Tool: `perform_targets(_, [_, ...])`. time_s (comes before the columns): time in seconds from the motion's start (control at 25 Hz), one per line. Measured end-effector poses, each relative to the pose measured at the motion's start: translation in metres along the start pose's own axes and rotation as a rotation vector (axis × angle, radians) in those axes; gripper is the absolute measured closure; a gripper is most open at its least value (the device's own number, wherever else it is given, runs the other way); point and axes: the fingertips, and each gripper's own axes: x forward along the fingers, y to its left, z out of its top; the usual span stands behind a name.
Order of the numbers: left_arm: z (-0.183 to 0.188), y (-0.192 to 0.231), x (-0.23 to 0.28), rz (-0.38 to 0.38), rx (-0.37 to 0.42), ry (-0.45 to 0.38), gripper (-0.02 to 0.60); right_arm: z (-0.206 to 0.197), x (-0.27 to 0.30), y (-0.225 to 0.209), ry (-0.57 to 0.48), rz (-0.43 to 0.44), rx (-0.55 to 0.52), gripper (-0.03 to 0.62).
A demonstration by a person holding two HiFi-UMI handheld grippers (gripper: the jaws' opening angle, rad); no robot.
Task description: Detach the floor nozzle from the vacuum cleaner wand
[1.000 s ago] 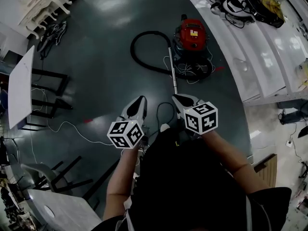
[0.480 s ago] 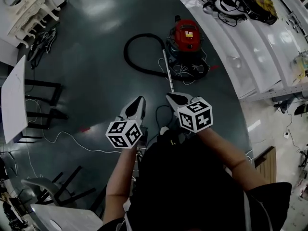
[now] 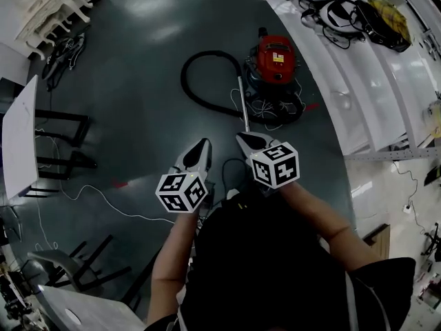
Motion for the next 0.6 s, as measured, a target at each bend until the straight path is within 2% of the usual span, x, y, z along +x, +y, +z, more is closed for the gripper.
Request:
perform_targets(0.2, [0.016, 0.010, 0.043, 0.065, -0.019, 0.003, 0.574, 0.029, 0.019, -0.034, 0.025, 0.036, -0.023, 0.600])
perform_targets(0.6, [0.036, 0.002, 0.140, 0.106, -0.041, 0.043, 0.574, 0.072, 0.044, -0.121, 0.085, 0.055, -0.046, 0.600])
